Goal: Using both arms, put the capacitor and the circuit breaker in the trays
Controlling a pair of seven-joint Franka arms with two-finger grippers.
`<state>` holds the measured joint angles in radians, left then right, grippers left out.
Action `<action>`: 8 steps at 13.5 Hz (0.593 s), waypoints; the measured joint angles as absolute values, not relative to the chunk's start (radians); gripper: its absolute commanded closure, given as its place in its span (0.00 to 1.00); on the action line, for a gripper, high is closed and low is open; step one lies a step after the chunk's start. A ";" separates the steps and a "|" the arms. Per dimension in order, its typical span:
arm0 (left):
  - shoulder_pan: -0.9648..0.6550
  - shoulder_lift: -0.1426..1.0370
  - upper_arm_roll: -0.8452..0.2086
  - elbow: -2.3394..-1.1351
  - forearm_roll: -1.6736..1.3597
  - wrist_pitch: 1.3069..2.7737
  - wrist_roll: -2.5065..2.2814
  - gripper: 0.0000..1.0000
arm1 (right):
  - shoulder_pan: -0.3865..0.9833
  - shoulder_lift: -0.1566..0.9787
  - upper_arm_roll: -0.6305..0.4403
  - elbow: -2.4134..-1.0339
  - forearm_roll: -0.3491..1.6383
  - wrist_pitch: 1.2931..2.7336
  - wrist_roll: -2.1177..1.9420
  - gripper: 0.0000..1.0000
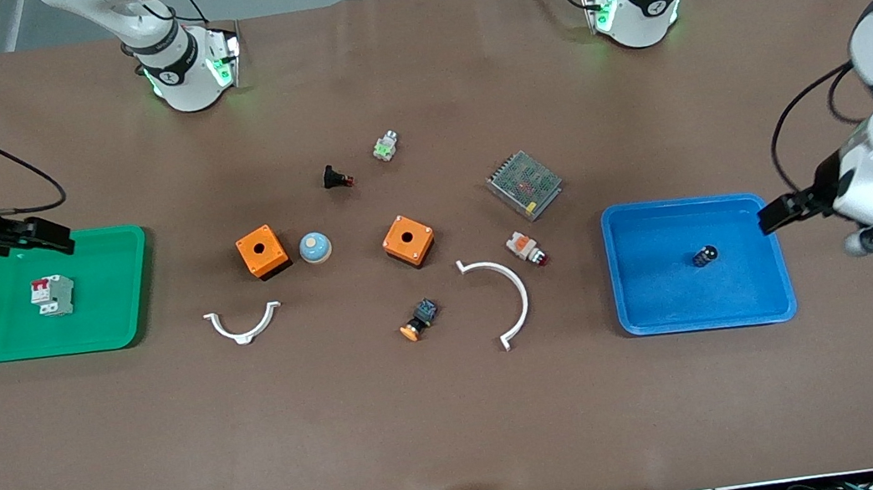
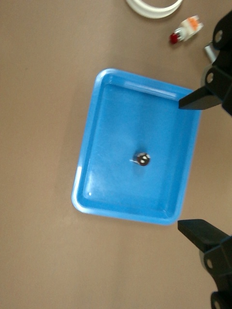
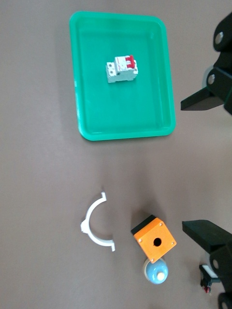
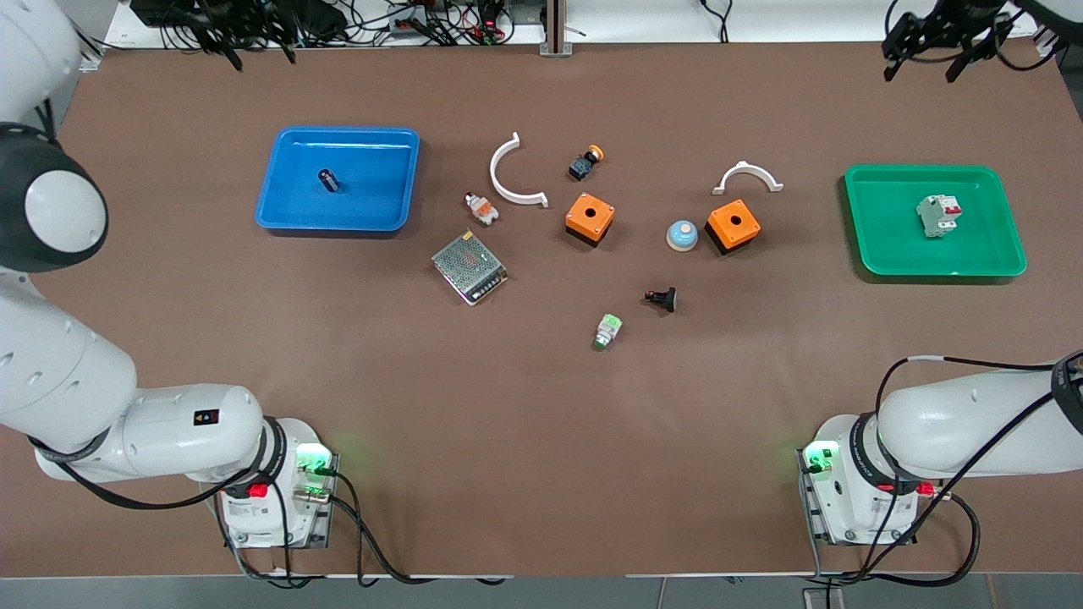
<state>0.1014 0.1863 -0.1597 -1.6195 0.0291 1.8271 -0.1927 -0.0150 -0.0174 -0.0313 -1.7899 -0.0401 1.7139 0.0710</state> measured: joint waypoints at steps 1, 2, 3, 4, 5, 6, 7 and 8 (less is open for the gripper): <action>0.102 0.166 -0.169 -1.583 0.029 1.779 -0.187 0.00 | -0.015 -0.019 -0.032 -1.763 -0.040 1.704 0.071 0.00; 0.102 0.150 -0.183 -1.548 0.029 1.738 -0.187 0.00 | -0.015 -0.019 -0.032 -1.733 -0.040 1.695 0.070 0.00; 0.101 0.135 -0.195 -1.521 0.029 1.700 -0.187 0.00 | -0.015 -0.018 -0.032 -1.696 -0.040 1.675 0.070 0.00; 0.100 0.122 -0.203 -1.500 0.029 1.667 -0.187 0.00 | -0.015 -0.017 -0.032 -1.658 -0.040 1.644 0.070 0.00; 0.099 0.110 -0.207 -1.489 0.029 1.644 -0.187 0.00 | -0.015 -0.017 -0.033 -1.624 -0.040 1.623 0.070 0.00; 0.098 0.096 -0.208 -1.485 0.029 1.631 -0.186 0.00 | -0.015 -0.017 -0.034 -1.595 -0.040 1.615 0.070 0.00; 0.093 0.083 -0.208 -1.484 0.029 1.614 -0.186 0.00 | -0.015 -0.016 -0.035 -1.573 -0.040 1.612 0.070 0.00; 0.080 0.073 -0.208 -1.484 0.029 1.593 -0.186 0.00 | -0.015 -0.016 -0.036 -1.558 -0.040 1.610 0.070 0.00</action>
